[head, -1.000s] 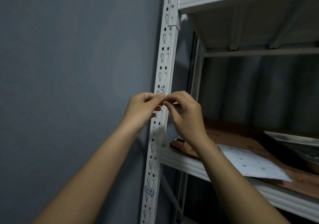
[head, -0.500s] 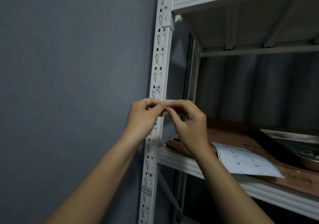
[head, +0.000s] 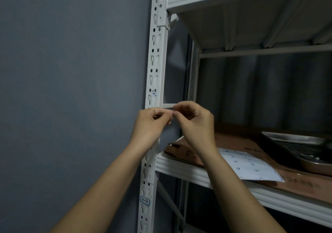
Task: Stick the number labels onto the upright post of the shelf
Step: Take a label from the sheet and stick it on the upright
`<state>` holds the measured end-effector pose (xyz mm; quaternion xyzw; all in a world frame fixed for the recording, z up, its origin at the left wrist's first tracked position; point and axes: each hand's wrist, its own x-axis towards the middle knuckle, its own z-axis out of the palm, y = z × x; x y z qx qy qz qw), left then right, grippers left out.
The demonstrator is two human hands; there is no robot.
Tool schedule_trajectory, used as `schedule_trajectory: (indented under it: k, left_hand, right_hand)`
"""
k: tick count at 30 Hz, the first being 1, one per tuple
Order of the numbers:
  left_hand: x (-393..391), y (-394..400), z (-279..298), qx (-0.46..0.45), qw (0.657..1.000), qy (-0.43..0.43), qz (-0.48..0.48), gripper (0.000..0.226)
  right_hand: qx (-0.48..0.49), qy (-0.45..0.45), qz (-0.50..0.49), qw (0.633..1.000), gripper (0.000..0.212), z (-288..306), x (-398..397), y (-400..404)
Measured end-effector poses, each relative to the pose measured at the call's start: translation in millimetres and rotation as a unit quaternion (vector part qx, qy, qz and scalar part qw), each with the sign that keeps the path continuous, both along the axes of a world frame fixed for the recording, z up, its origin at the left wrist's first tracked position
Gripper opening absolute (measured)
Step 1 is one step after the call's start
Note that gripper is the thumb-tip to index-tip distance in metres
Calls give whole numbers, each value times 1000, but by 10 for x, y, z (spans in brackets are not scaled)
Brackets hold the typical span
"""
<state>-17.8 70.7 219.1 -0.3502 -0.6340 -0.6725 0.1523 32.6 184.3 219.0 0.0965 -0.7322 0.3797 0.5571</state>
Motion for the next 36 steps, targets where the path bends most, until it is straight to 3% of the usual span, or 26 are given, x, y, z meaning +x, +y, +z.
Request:
schedule_trajectory:
  k: [3,7,14,19,27,32,36]
  left_hand:
    - [19,162,49,19,1000,-15,-2,19]
    - [128,363,116,31,998,-18,-43,17]
    - [292,906,246,-30,996,33,-74,23]
    - [435,1448,233,-66,993,26,-98,21]
    - [662,2048,93,-168,979,69,-89,23]
    - [745,2175,5,-217,969,99,-71,22]
    - [700,2162,2,-222,967,108,-68,22]
  right_hand:
    - [84,55,-88,991,20,-44,-24,102]
    - [95,61,-90,990,29,-39,82,340]
    - [20,36,-110,993,22,113,420,848]
    - [-80,-21,-179,980,36,113,738,1358]
    - [-135,-139,-333,923,44,-53,1302,2226]
    - [-44,-276,-458,844,39,-84,1497,2442]
    - [44,-384,-489,782,42,-44,1501,2419]
